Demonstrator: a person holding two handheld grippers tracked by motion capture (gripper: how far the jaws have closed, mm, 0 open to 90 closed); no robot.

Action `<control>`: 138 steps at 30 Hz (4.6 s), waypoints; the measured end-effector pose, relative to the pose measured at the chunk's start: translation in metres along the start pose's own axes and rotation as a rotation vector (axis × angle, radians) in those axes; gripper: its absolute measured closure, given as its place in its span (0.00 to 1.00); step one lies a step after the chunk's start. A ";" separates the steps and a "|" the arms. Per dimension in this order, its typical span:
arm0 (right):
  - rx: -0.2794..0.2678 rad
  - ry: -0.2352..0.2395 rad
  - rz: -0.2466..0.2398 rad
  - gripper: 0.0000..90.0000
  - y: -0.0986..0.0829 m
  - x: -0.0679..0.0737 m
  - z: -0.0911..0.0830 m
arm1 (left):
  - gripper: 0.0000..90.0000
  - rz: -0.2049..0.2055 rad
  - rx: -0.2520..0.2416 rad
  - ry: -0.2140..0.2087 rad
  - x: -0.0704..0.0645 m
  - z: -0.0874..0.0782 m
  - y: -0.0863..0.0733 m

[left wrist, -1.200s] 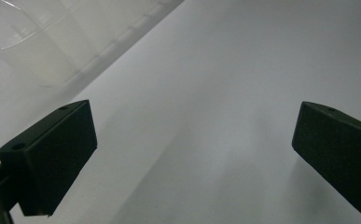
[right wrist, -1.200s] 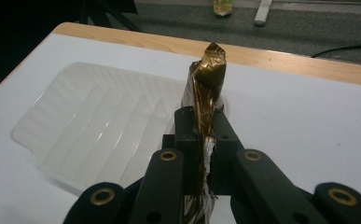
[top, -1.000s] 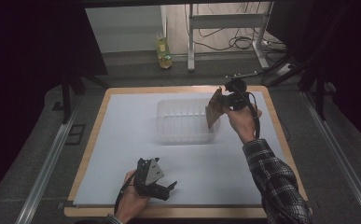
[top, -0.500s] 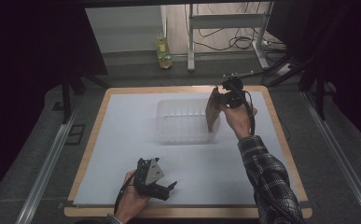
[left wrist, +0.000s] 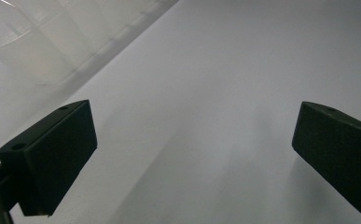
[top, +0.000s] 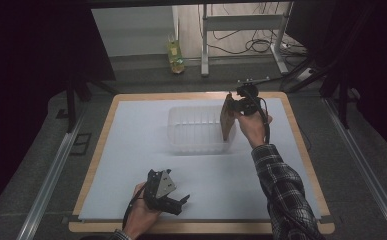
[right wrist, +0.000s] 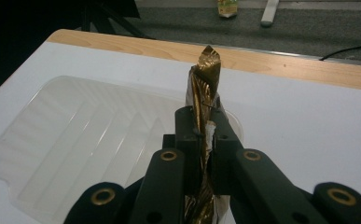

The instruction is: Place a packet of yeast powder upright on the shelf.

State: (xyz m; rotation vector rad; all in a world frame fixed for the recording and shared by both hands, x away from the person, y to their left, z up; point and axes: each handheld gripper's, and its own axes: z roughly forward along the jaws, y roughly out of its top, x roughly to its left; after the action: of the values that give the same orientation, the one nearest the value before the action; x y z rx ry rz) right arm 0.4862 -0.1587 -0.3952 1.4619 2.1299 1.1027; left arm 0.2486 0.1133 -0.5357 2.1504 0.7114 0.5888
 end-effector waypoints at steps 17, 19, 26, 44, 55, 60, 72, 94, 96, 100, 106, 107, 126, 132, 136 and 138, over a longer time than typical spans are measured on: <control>-0.021 0.006 -0.029 0.53 -0.001 -0.011 -0.001 | 0.00 -0.001 0.000 0.001 0.000 0.000 0.000; -0.021 0.012 -0.036 0.49 -0.002 -0.011 -0.002 | 0.00 -0.002 0.000 0.000 0.000 0.000 0.000; -0.028 0.037 -0.080 0.38 -0.004 -0.008 -0.006 | 0.00 -0.004 0.000 -0.005 0.000 0.000 0.000; -0.039 0.081 -0.194 0.30 -0.009 0.006 -0.018 | 0.00 0.001 0.001 -0.011 0.000 0.000 0.000; -0.058 0.113 -0.193 0.26 -0.015 0.003 -0.027 | 0.00 0.009 0.001 -0.019 -0.001 0.001 0.000; -0.061 0.134 -0.190 0.24 -0.019 0.001 -0.030 | 0.00 0.009 0.000 -0.019 -0.001 0.001 0.000; -0.065 0.182 -0.204 0.19 -0.026 0.004 -0.039 | 0.00 -0.004 -0.002 -0.041 -0.001 0.002 -0.001; -0.046 0.209 -0.301 0.04 -0.051 0.010 -0.056 | 0.00 -0.053 -0.028 -0.060 0.005 0.000 -0.002; -0.047 0.208 -0.312 0.04 -0.054 0.010 -0.058 | 0.00 -0.052 -0.029 -0.059 0.005 0.000 -0.002; -0.059 0.210 -0.339 0.03 -0.062 0.010 -0.059 | 0.00 -0.055 -0.030 -0.058 0.004 0.000 -0.002; -0.044 0.193 -0.376 0.03 -0.074 0.010 -0.058 | 0.00 -0.056 -0.030 -0.059 0.004 0.000 -0.002; -0.039 0.192 -0.385 0.03 -0.076 0.010 -0.058 | 0.00 -0.056 -0.029 -0.059 0.004 0.000 -0.002; -0.028 0.214 -0.401 0.00 -0.111 0.008 -0.065 | 0.00 -0.052 -0.023 -0.050 0.004 0.000 -0.002; -0.031 0.209 -0.394 0.00 -0.121 0.005 -0.073 | 0.00 -0.086 -0.017 -0.074 0.005 -0.001 -0.002; -0.035 0.207 -0.391 0.00 -0.128 0.004 -0.078 | 0.00 -0.095 -0.022 -0.075 0.006 -0.001 -0.002; -0.033 0.209 -0.389 0.00 -0.131 0.003 -0.080 | 0.00 -0.098 -0.025 -0.075 0.006 -0.002 -0.002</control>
State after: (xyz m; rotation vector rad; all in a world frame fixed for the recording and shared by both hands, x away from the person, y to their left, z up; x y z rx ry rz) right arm 0.3497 -0.2116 -0.4417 0.8924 2.3882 1.1705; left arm 0.2516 0.1192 -0.5352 2.0904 0.7596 0.4605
